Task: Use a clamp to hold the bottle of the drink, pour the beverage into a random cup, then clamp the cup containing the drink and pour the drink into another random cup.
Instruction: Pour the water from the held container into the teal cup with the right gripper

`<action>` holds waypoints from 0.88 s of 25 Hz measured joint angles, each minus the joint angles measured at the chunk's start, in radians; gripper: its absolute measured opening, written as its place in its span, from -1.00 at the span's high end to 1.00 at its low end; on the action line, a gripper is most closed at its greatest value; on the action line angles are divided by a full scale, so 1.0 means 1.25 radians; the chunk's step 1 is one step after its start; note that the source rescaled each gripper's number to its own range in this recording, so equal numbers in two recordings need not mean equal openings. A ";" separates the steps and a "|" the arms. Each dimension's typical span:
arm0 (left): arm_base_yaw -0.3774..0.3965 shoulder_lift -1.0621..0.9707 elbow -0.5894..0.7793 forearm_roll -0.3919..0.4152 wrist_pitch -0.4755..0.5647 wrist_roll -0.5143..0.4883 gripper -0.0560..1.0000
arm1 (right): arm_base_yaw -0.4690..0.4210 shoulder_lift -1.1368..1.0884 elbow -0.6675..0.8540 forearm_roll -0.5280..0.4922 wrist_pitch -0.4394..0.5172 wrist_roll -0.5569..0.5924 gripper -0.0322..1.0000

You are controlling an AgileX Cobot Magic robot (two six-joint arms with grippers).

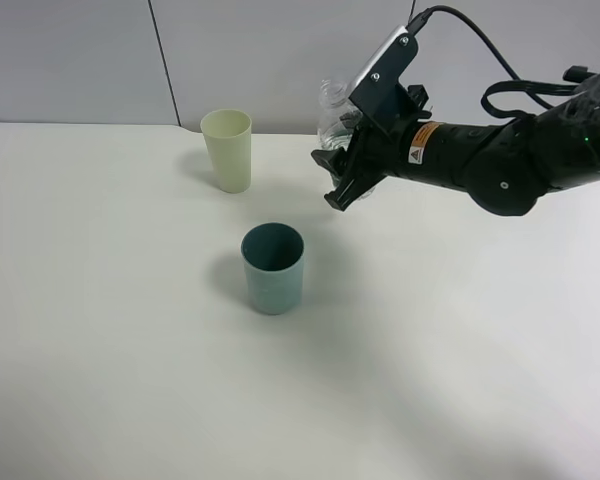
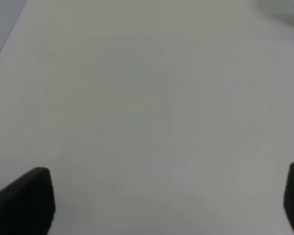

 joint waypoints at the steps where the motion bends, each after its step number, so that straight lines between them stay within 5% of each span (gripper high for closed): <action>1: 0.000 0.000 0.000 0.000 0.000 0.000 -0.64 | 0.004 0.000 0.000 0.000 0.001 -0.011 0.93; 22: 0.000 0.000 0.000 0.000 0.000 0.000 -0.64 | 0.070 0.000 0.000 0.028 -0.005 -0.458 0.93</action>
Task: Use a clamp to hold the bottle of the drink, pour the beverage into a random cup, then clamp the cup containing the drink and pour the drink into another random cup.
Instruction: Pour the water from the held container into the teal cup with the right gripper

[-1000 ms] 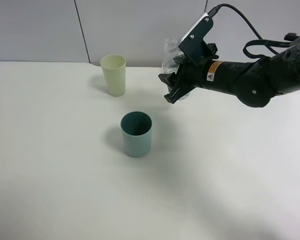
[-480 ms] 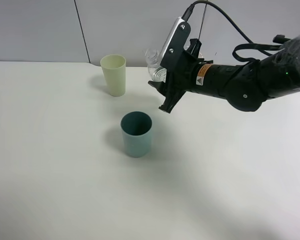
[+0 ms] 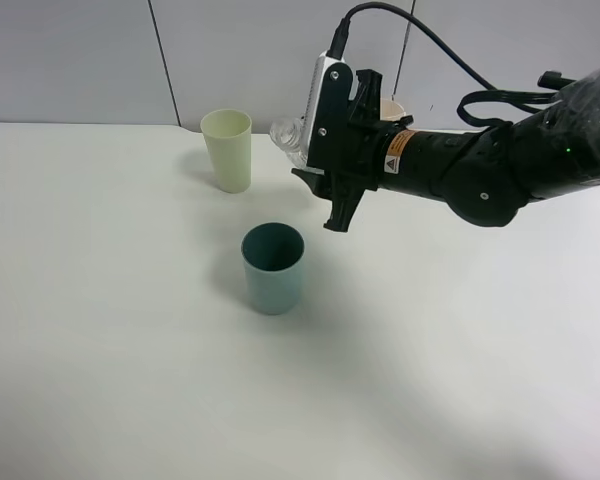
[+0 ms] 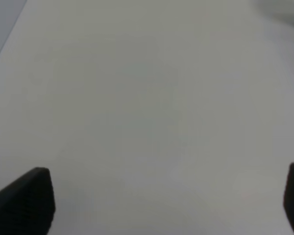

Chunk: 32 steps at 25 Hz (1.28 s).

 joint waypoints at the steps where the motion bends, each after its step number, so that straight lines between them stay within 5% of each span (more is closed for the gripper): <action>1: 0.000 0.000 0.000 0.000 0.000 0.000 -0.64 | 0.000 0.000 0.000 0.000 0.000 -0.014 0.93; 32: 0.000 0.000 0.000 0.000 0.000 0.000 -0.64 | 0.034 0.000 0.000 0.167 0.000 -0.396 0.93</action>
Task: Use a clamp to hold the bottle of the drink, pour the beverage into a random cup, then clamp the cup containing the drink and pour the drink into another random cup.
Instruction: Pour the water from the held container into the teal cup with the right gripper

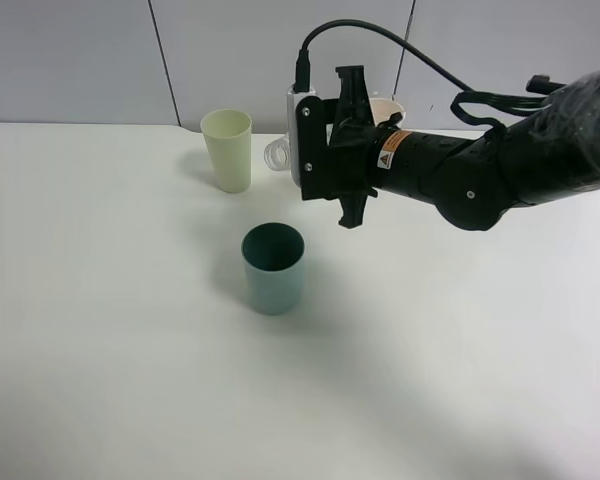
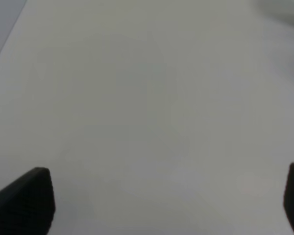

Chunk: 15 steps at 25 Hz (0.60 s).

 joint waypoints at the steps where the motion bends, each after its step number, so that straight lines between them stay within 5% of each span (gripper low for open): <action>1: 0.000 0.000 0.000 0.000 0.000 0.000 -0.64 | 0.000 0.000 0.000 0.000 0.000 -0.009 0.93; 15: 0.000 0.000 0.000 0.000 0.000 0.000 -0.64 | 0.000 0.000 0.000 -0.023 -0.001 -0.094 0.93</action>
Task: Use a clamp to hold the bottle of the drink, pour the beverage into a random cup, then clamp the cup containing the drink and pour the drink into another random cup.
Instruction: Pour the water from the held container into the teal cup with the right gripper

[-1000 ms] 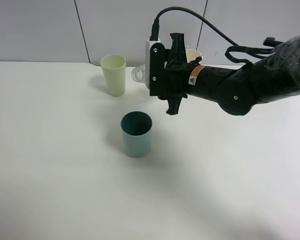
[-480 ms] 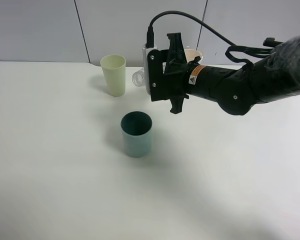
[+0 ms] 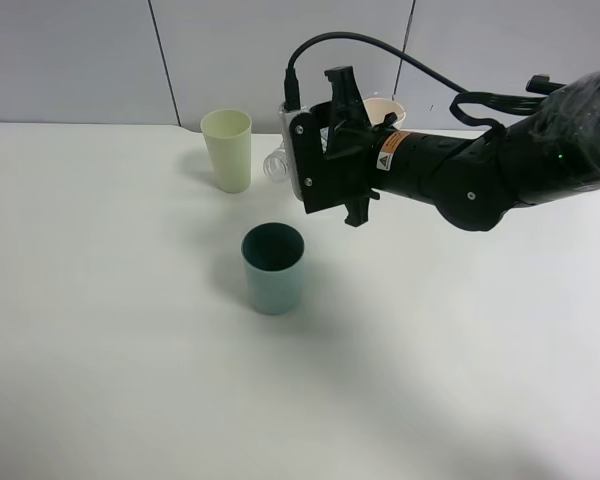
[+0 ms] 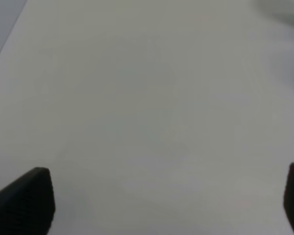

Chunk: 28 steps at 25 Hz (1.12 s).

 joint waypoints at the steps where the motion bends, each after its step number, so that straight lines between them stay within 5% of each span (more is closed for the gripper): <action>1: 0.000 0.000 0.000 0.000 0.000 0.000 -0.64 | 0.000 0.000 0.000 0.000 0.000 -0.010 0.93; 28: 0.000 0.000 0.000 0.000 0.000 0.000 -0.64 | 0.000 0.000 0.000 -0.005 0.000 -0.173 0.93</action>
